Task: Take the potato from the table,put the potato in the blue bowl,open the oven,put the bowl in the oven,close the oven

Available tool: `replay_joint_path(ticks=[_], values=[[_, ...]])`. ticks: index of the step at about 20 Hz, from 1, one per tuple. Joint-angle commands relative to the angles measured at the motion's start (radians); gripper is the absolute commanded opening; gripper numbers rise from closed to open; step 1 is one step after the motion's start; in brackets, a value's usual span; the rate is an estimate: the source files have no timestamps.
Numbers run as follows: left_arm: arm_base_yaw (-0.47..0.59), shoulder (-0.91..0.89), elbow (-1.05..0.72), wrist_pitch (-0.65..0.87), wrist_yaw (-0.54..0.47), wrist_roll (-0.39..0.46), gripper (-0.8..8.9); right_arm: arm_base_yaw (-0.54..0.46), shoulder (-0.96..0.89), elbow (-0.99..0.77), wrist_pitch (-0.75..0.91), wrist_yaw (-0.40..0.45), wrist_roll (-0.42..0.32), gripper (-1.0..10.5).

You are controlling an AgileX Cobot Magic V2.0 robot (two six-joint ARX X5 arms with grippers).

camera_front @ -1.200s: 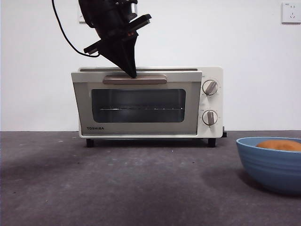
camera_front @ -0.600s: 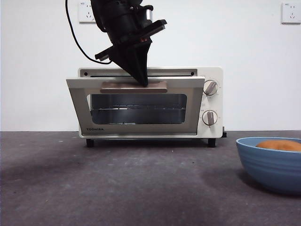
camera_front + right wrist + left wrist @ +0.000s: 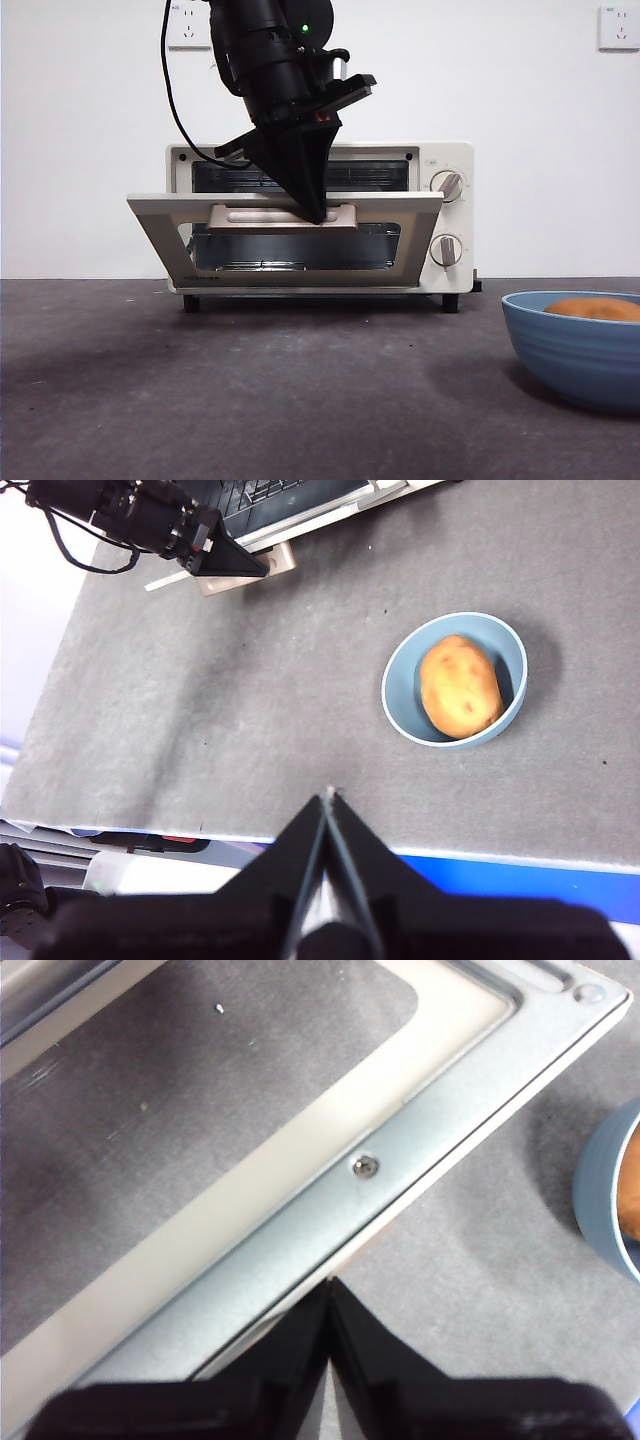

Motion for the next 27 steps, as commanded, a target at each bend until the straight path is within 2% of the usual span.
replay_joint_path(ticks=[1,6,13,17,27], values=[[0.01,0.039,-0.011,0.066,-0.071,-0.011,-0.06,0.002,-0.006,0.004,-0.024,0.001,0.004,-0.1],[0.01,0.043,-0.015,0.066,-0.071,-0.011,-0.06,0.002,-0.006,0.004,-0.024,0.001,0.004,-0.1],[0.006,0.043,-0.123,0.124,-0.082,-0.011,-0.06,0.002,-0.006,0.005,-0.024,0.002,0.004,-0.1],[0.006,0.043,-0.14,0.106,-0.081,-0.011,-0.06,0.002,-0.006,0.004,-0.024,0.002,0.003,-0.1],[-0.055,0.043,-0.234,0.166,-0.085,-0.013,-0.06,0.002,-0.006,0.004,-0.024,0.021,-0.004,-0.1]])
